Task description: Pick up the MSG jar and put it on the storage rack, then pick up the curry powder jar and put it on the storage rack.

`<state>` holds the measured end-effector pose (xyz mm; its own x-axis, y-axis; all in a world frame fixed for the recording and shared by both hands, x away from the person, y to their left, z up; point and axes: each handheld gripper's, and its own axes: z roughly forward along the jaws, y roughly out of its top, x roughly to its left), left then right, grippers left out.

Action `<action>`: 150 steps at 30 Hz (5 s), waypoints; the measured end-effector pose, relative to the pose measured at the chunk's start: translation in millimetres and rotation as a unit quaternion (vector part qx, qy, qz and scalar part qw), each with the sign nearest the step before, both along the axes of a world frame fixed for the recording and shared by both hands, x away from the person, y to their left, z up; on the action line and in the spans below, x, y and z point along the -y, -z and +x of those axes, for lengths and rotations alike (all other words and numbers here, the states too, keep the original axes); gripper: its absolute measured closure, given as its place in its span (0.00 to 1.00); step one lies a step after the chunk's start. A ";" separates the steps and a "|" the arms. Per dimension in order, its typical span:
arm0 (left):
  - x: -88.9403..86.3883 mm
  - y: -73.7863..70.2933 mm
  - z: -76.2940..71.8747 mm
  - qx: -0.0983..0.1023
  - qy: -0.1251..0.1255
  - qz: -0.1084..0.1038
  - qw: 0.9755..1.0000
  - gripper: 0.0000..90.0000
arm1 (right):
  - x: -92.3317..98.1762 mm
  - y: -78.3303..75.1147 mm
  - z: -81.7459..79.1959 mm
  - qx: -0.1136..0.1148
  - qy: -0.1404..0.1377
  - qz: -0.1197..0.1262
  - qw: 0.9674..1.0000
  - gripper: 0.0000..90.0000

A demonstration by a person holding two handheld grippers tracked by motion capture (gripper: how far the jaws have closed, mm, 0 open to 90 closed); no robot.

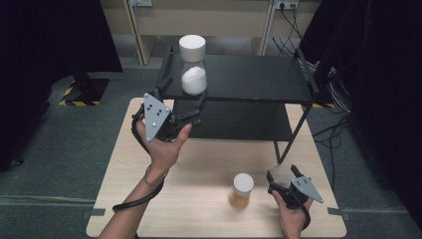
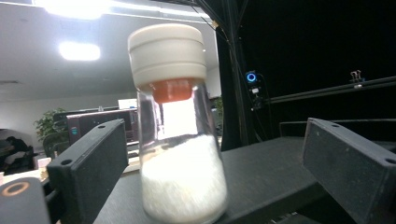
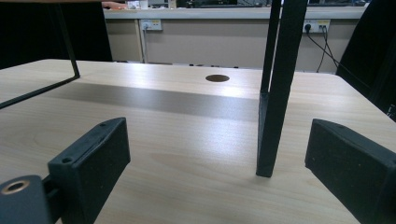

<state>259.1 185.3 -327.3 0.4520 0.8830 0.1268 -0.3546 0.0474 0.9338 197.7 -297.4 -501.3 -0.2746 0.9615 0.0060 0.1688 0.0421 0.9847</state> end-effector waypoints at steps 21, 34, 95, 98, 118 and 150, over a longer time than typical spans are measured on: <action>-11.3 47.1 -18.5 -0.026 0.005 0.007 1.000 0.07 | -0.3 0.2 0.0 0.001 0.000 -0.002 1.000 0.07; -17.3 74.1 -24.7 -0.052 0.010 0.010 0.999 0.07 | -0.3 0.4 -0.1 0.001 0.000 -0.001 1.000 0.07; -25.8 195.0 -30.9 -0.240 -0.006 0.000 0.971 0.08 | -0.2 1.6 -0.7 0.006 -0.002 -0.003 1.000 0.07; -25.4 195.4 -31.4 -0.236 -0.005 0.004 0.972 0.08 | -0.1 2.1 -1.1 0.007 -0.002 -0.003 1.000 0.07; -24.6 196.6 -32.1 -0.232 -0.003 0.006 0.973 0.08 | 0.2 1.6 -0.6 0.006 -0.003 -0.003 1.000 0.07; -22.9 197.1 -33.0 -0.227 -0.004 0.012 0.974 0.08 | 5.3 -18.7 -19.2 0.063 -0.054 0.049 0.995 0.06</action>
<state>226.1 208.2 -524.3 0.4604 0.8855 -0.0629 0.0939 0.0219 0.9953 178.5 -302.7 -482.6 -0.3800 0.9231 0.0582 0.0444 -0.0446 0.9980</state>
